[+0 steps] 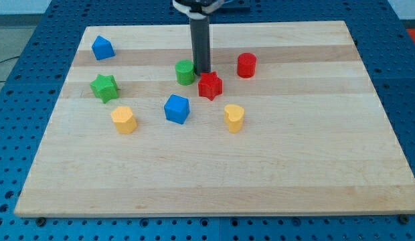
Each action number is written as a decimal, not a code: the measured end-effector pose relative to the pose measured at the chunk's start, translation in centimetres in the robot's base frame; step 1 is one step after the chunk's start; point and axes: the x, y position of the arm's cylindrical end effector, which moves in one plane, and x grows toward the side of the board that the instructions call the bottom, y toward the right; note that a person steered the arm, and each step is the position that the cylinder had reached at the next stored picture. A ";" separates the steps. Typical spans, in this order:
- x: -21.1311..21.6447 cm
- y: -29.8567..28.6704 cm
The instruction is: Move the green circle to the bottom of the blue triangle
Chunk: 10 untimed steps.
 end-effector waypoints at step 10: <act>-4.7 -12.7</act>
